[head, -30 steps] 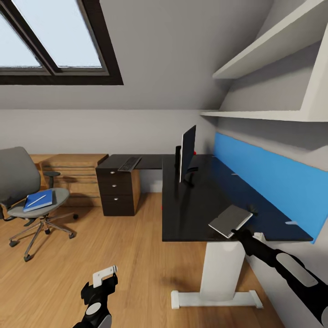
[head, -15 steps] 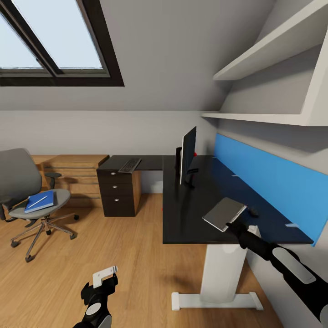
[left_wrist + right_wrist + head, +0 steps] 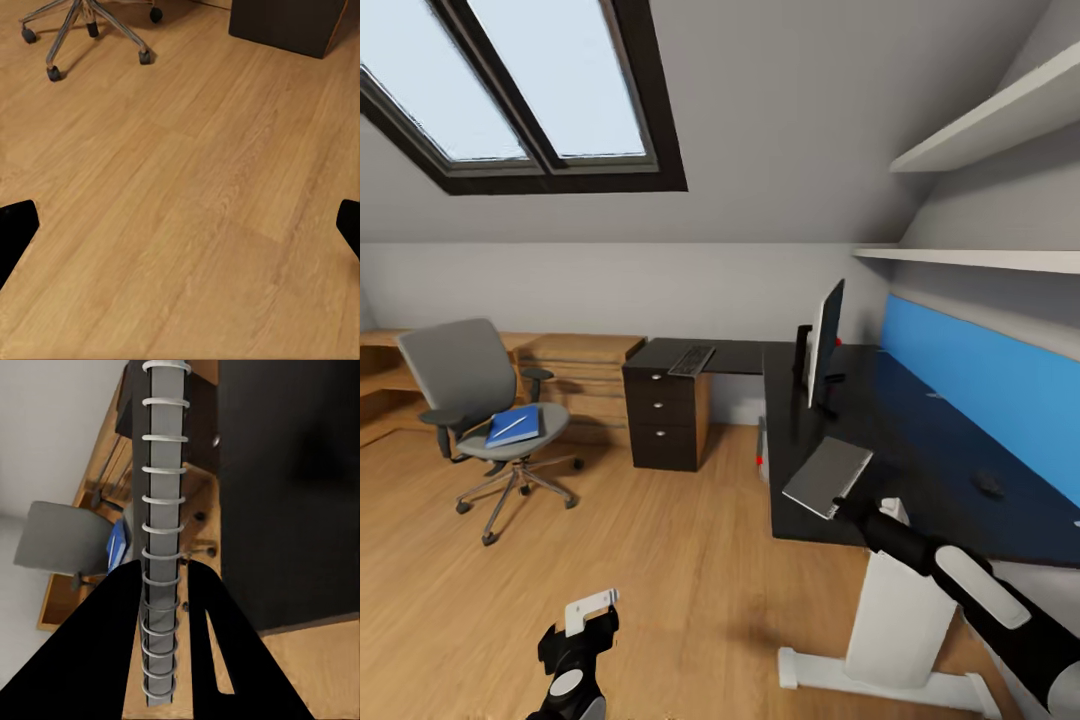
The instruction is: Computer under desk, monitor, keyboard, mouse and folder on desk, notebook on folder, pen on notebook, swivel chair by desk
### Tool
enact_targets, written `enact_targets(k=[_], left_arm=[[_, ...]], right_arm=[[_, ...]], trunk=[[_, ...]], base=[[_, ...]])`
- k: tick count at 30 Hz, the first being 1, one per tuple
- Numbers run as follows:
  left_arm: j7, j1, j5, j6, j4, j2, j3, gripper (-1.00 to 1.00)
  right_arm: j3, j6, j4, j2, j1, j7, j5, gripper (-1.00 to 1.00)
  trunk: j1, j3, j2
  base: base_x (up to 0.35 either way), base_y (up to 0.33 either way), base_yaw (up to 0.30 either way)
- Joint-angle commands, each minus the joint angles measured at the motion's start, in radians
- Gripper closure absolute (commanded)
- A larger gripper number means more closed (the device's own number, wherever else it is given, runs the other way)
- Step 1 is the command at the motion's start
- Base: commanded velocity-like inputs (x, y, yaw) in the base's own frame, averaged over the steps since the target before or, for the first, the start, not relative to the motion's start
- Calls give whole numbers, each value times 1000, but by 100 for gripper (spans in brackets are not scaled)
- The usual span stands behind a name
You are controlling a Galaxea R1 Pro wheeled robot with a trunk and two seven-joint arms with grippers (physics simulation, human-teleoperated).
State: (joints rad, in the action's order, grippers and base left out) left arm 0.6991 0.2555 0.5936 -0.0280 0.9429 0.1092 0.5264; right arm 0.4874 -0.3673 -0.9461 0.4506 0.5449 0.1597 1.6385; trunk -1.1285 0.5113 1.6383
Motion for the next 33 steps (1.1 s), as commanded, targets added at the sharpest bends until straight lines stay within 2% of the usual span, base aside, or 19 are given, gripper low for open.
enact_targets(k=[1, 2, 3, 7, 8, 10, 13, 15, 19, 20, 21, 23, 24, 26, 27, 29, 33], left_arm=[[7, 2, 8, -3, 1, 1, 6, -100], [7, 2, 7, -3, 1, 1, 6, -100], [7, 2, 7, -4, 1, 1, 6, -100], [8, 2, 7, -4, 0, 0, 7, -100], [8, 1, 6, -4, -1, -1, 8, -100], [7, 2, 6, -3, -1, -2, 9, -100], [7, 1, 6, -3, 0, -3, 10, -100], [6, 1, 6, -3, 0, -3, 11, -100], [5, 2, 7, 2, 8, -7, 12, -100], [5, 2, 9, 10, 45, -16, 10, -100], [5, 2, 10, 28, 73, -19, 10, -100], [4, 2, 10, 61, 103, -22, 10, -100], [4, 2, 10, 107, 134, -23, 9, -100], [7, 2, 10, 204, 199, -27, 8, -100], [9, 2, 9, 264, 247, -36, 5, -100], [9, 2, 9, 309, 304, -47, -5, -100], [8, 2, 13, 324, 325, -50, -15, -100]], right_arm=[[4, -1, -1, -2, 1, 2, 6, 100], [5, -1, -1, -8, 1, 1, 5, 100], [11, 0, -2, -24, 1, 0, -1, 100], [14, 1, -2, -51, 1, 0, -41, 100], [14, 2, -1, -77, 1, 1, -90, 100], [14, 3, -1, -93, 1, 2, -117, 100], [14, 3, -1, -111, 1, 6, -141, 100], [14, 3, -3, -117, 1, 9, -147, 100], [12, 4, -15, -148, 1, 17, -153, 100], [10, 4, -18, -178, 2, 17, -154, 100], [8, 4, -19, -196, 2, 16, -155, 100], [5, 5, -19, -215, 3, 15, -156, 100], [-3, 6, -19, -232, 4, 14, -156, 100], [-42, 12, -19, -260, 5, 13, -155, 100], [-80, 15, -19, -276, 5, 13, -155, 100], [-116, 14, -18, -289, 5, 14, -155, 100], [-127, 13, -13, -289, 6, 12, -156, 100]], trunk=[[0, 1, 1], [0, 1, 1], [0, 1, 1], [0, 1, 1], [0, 1, 1], [0, 1, 1], [0, 1, 1], [0, 1, 1], [0, 1, 1], [0, 1, 1], [0, 1, 1], [0, 1, 1], [0, 1, 1], [0, 1, 1], [0, 1, 1], [0, 1, 1], [0, 1, 1]], base=[[0, 288, 275], [0, 298, 275], [0, 315, 276], [43, 319, 276], [130, 318, 270], [147, 316, 227], [170, 310, 121], [194, 299, 58], [235, 267, 19], [275, 228, 6], [284, 217, 4], [289, 210, 3], [294, 202, 1], [299, 195, 1], [305, 186, 0], [306, 183, 0], [308, 180, 0]])
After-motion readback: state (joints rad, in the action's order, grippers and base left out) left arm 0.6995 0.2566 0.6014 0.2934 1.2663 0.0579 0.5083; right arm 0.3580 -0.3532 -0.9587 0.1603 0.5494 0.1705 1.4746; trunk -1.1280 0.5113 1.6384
